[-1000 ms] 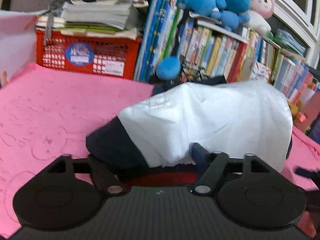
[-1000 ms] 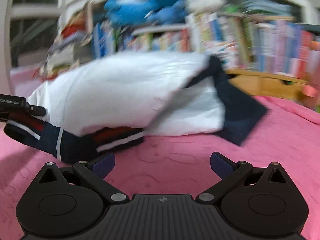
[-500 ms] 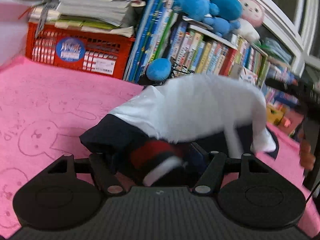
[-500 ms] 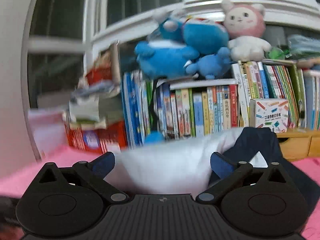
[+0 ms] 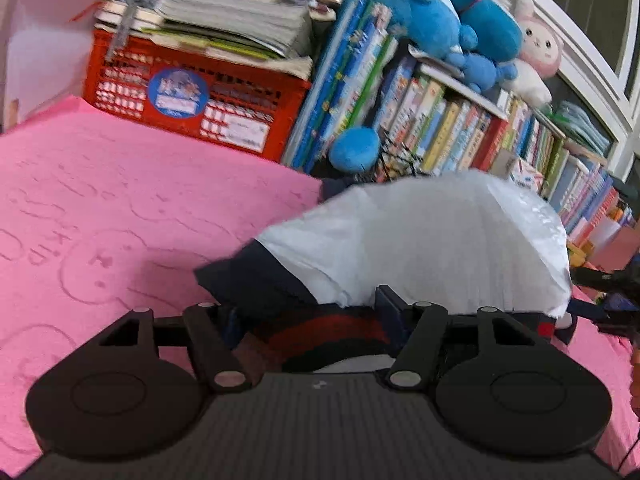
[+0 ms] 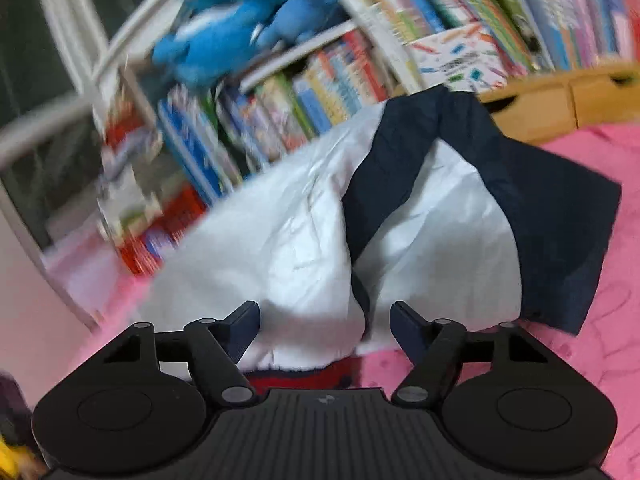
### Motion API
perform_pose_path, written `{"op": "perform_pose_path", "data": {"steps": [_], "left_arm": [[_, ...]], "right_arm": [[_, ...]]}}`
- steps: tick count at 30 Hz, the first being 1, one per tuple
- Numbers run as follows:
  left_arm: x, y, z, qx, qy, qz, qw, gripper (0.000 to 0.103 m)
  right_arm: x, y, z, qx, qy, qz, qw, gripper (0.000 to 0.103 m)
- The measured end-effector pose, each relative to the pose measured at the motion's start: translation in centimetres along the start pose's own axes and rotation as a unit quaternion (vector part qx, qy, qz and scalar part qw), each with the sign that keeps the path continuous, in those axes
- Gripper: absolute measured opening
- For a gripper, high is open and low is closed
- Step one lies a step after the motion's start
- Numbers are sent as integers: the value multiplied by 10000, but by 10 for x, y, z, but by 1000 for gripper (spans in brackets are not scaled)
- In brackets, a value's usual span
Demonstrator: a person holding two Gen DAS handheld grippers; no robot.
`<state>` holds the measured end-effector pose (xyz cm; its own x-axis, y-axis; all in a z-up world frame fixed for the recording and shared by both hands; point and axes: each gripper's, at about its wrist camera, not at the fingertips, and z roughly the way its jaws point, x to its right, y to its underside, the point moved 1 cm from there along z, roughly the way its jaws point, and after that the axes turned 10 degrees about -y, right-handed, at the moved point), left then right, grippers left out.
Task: Fold clothes
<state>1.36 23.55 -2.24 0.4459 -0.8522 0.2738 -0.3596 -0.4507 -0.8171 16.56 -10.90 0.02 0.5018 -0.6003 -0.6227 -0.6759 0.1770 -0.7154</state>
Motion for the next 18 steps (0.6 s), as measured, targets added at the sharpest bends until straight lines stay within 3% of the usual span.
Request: {"op": "perform_pose_path", "data": {"steps": [2,4,6,8,9,11,13,14,15,18], "left_arm": [[-6,-3,0,-21,31,-69,10000,63],[-8,-3,4,-118,87,-110,9998,63],[-5,0,10,-239,145,-86,9996,65],[1,3,16,-373,270,-43,9989,72],[3,5,19,-440,333,-22,9985,75],[5,6,22,-380,213,7,9991,71],[2,3,19,-288,17,-25,9996,56],[-2,0,15,-238,64,-85,9997,46],[-6,-3,11,-186,121,-147,9996,40],[-8,-8,-15,60,304,-137,9994,36]], "right_arm": [[15,-2,-15,346,-527,454,9970,73],[24,0,-21,253,-863,640,9939,79],[16,5,-6,-336,-376,163,9986,81],[1,16,25,-1019,156,-376,9940,81],[-3,21,37,-1175,143,-447,9920,82],[-6,26,57,-1048,-130,-345,9938,80],[-10,26,66,-890,-18,-114,9960,58],[-14,25,62,-818,25,-39,9966,35],[-18,25,52,-698,-20,-18,9976,22],[-33,20,7,-528,-260,-259,9979,21]]}}
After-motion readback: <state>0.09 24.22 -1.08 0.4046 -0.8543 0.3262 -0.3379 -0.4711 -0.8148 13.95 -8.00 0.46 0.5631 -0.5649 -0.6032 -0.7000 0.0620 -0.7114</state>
